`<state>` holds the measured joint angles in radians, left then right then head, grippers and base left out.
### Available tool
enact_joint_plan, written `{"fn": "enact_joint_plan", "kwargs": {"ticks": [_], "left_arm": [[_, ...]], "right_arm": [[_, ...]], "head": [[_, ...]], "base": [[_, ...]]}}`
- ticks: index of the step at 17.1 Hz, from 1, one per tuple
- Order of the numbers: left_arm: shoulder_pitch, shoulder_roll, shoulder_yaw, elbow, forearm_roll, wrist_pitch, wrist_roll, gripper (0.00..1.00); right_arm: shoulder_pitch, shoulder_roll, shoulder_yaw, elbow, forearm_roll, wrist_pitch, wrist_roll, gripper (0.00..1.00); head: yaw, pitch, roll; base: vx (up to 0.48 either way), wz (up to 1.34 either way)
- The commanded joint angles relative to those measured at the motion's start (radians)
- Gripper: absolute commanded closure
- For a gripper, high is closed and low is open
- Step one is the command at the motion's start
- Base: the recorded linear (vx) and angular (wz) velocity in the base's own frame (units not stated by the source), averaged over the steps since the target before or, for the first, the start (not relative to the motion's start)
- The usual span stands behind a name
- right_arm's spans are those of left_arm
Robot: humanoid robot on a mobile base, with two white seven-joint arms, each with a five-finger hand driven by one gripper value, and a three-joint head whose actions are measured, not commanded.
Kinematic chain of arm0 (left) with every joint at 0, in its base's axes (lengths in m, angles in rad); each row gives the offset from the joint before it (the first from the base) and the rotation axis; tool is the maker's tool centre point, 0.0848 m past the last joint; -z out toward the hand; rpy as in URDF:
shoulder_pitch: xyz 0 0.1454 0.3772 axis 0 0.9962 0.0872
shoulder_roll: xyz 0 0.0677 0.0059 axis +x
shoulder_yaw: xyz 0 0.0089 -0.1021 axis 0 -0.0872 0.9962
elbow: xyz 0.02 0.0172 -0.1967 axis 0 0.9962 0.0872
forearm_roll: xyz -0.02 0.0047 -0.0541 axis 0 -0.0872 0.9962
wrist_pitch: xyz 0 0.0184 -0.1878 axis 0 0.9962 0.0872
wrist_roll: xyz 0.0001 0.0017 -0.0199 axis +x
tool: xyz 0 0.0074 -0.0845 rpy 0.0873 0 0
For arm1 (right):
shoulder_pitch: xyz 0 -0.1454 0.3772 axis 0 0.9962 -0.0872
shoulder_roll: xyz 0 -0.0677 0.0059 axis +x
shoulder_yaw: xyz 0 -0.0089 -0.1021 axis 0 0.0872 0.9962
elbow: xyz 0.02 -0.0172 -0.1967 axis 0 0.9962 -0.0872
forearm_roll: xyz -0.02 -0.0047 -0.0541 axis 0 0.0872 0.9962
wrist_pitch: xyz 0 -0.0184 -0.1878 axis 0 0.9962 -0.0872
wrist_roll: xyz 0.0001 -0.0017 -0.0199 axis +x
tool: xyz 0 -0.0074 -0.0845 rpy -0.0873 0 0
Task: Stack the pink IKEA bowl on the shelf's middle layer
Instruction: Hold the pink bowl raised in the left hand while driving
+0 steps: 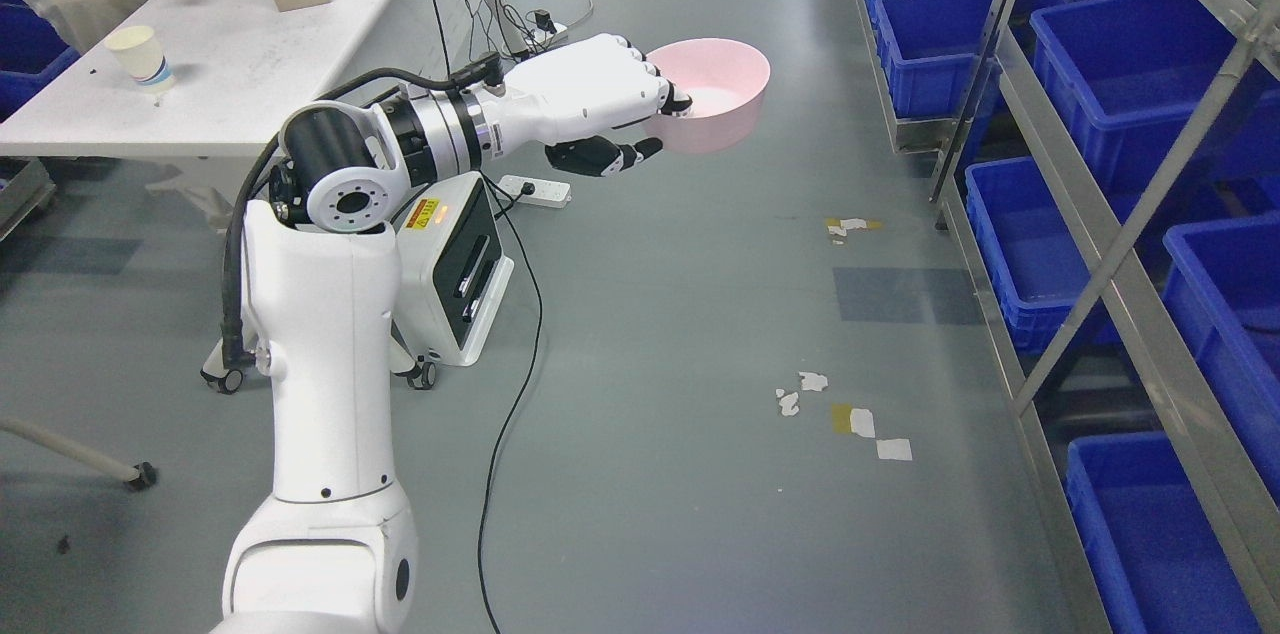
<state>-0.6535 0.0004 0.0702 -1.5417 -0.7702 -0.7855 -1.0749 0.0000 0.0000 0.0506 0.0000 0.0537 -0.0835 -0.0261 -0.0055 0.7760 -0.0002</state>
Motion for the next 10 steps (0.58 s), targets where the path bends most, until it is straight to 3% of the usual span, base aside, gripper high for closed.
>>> {"fn": "enact_joint_plan", "kwargs": {"ticks": [1, 10], "left_arm": [[0.002, 0.017, 0.000, -0.001, -0.001, 0.000, 0.000, 0.99], [0.002, 0.017, 0.000, -0.001, -0.003, 0.000, 0.000, 0.99]], "right_arm": [[0.023, -0.017, 0.000, -0.017, 0.000, 0.001, 0.000, 0.00], [0.023, -0.017, 0.000, -0.017, 0.000, 0.001, 0.000, 0.00]], "head": [[0.0000, 0.000, 0.000], [0.0000, 0.000, 0.000]], "base": [[0.342, 0.04], [0.350, 0.06]]}}
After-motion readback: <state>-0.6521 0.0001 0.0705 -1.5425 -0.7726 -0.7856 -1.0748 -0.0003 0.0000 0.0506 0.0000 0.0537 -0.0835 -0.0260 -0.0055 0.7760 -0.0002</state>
